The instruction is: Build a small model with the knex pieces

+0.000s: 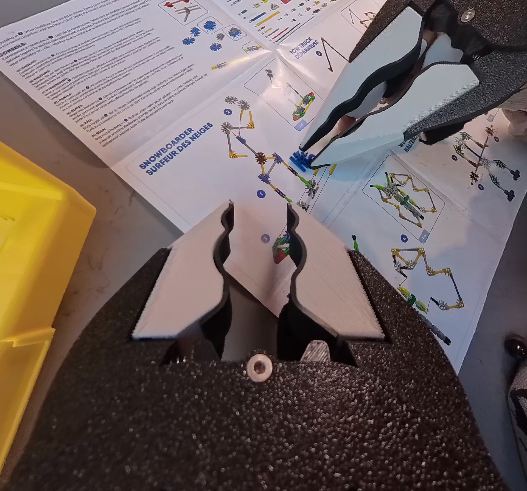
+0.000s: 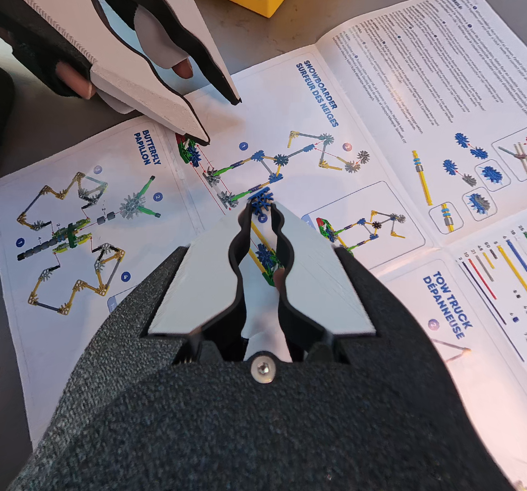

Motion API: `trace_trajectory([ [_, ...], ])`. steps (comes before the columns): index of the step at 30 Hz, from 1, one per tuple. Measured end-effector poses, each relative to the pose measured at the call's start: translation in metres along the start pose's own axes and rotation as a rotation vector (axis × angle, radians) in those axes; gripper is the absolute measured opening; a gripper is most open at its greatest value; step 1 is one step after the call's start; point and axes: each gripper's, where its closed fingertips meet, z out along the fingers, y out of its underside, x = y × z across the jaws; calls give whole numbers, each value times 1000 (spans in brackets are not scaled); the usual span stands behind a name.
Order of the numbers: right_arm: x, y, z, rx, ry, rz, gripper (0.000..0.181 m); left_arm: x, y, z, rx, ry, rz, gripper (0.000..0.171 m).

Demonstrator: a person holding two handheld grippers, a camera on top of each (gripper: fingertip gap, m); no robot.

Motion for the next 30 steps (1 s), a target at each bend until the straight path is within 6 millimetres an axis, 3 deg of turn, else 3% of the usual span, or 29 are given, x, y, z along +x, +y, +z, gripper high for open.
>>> trace_trajectory([
  [30,1,-4,5,-6,-5,-23,19,0,0,0,-1,-3,11,37],
])
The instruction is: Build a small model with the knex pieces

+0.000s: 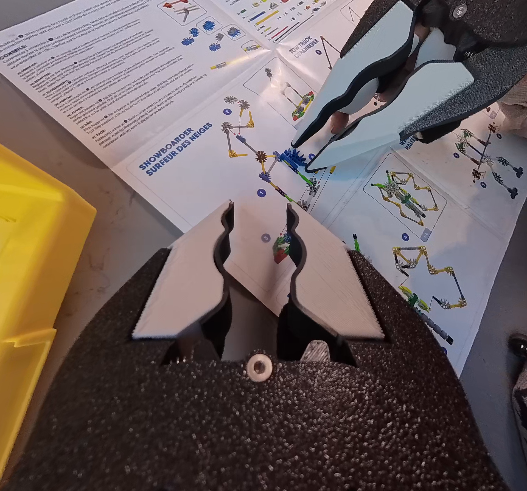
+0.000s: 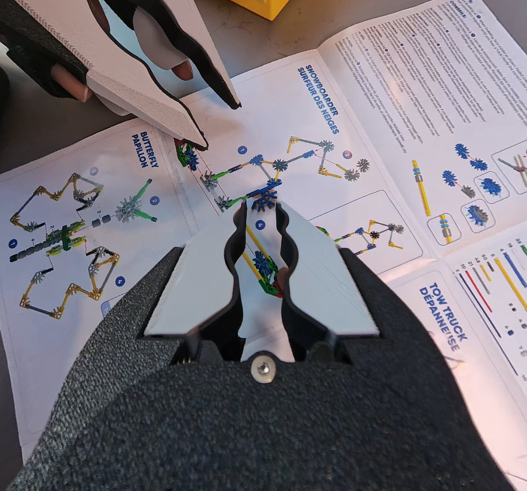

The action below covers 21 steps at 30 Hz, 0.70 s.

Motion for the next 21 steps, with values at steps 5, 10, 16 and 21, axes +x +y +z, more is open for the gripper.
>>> trace_trajectory([
  [5,1,0,0,-2,8,-2,18,0,0,0,1,-1,2,37],
  [10,1,1,0,-5,17,-10,14,0,1,1,-3,-2,4,37],
  [16,1,0,0,0,17,-6,14,0,1,1,-5,-2,6,37],
  [21,1,1,-1,0,17,-5,12,1,1,2,-6,0,6,37],
])
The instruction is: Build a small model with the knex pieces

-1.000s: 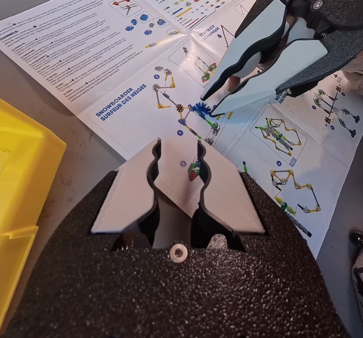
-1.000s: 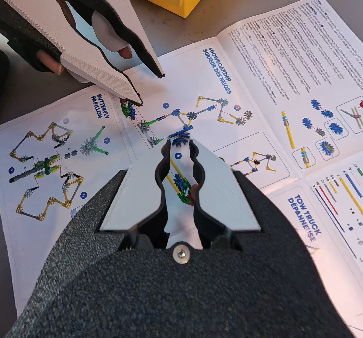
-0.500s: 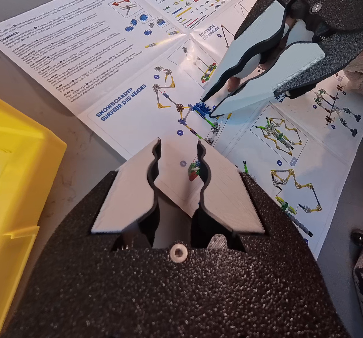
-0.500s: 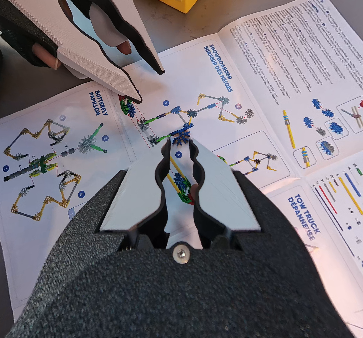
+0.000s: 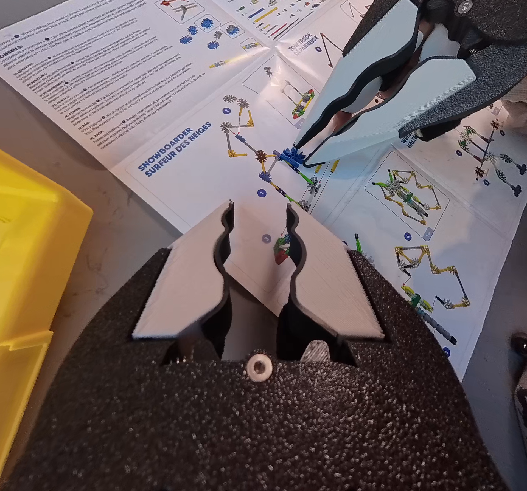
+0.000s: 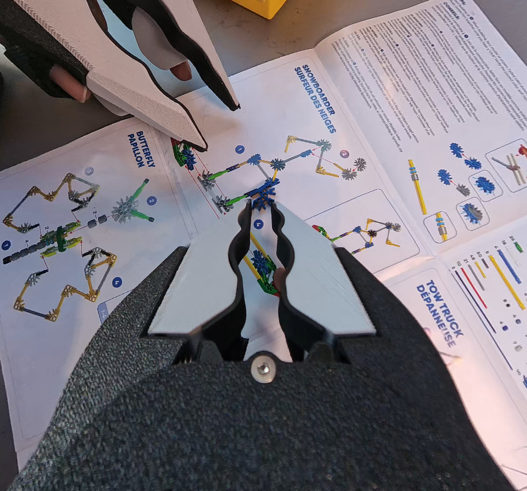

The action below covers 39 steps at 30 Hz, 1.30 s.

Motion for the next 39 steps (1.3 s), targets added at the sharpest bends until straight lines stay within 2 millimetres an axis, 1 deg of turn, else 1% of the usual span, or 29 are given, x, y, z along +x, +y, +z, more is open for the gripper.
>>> trace_trajectory([
  [19,4,3,-7,10,-2,23,12,-1,2,3,-8,4,-1,35],
  [29,4,1,-10,30,-5,-3,12,0,3,4,-8,7,2,35],
  [35,0,6,-10,12,-19,-46,22,0,2,4,-5,6,6,35],
  [39,1,7,-10,9,-17,-50,23,1,2,4,-6,8,7,35],
])
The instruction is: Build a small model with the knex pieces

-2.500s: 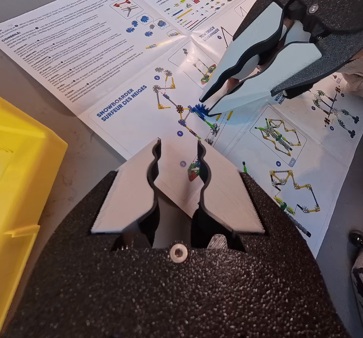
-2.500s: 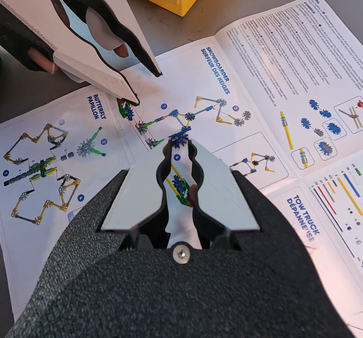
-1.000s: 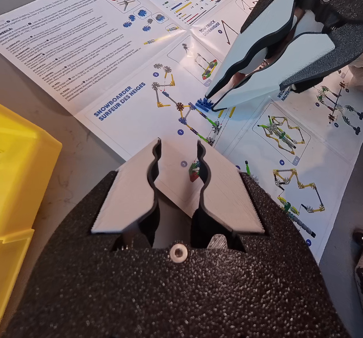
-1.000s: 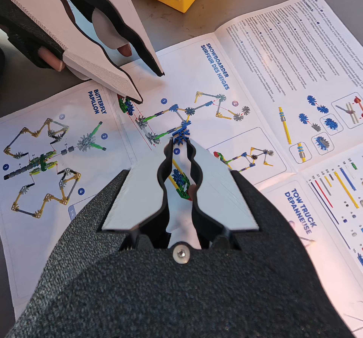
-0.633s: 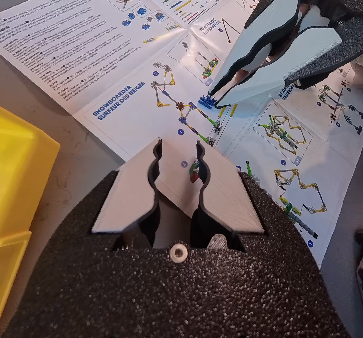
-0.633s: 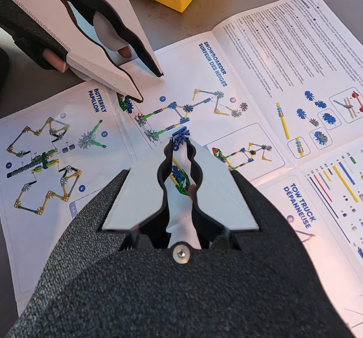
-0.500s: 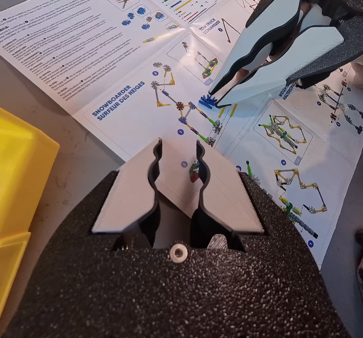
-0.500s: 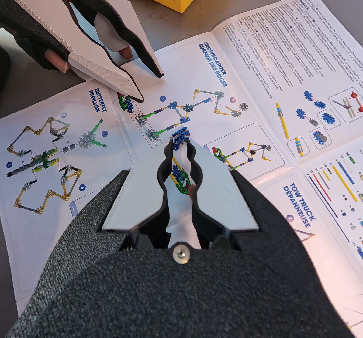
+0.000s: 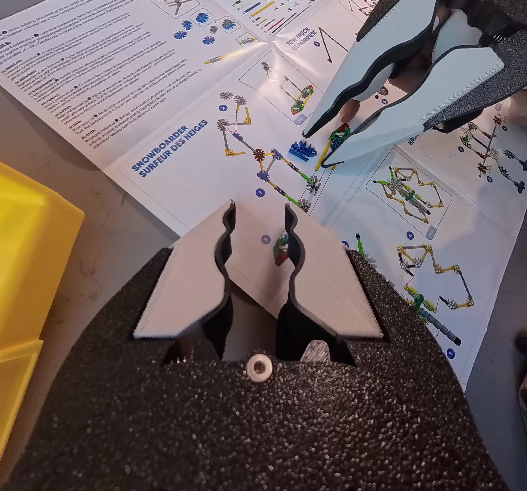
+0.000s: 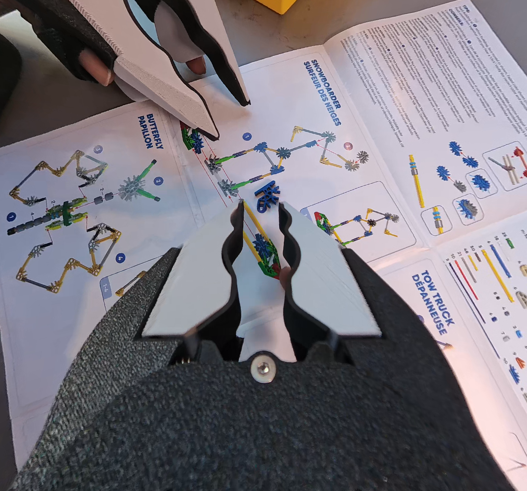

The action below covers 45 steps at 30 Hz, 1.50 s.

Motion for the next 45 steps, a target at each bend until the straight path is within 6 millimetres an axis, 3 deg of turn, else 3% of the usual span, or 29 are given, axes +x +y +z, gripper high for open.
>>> trace_trajectory([
  [12,-3,2,2,-19,1,1,7,9,-3,-1,10,8,72,28],
  [25,-37,-22,-9,155,-351,390,8,39,-6,2,39,-44,532,26],
  [31,-45,-22,-10,154,-418,439,8,50,-10,1,90,-13,599,11],
  [36,-39,-26,-16,201,-412,446,4,54,-13,0,112,106,408,4],
  [42,-35,-33,-25,306,-261,124,24,51,-30,-16,167,523,-344,4],
  [45,-44,-38,-26,330,-253,48,28,44,-33,-19,182,643,-557,3],
])
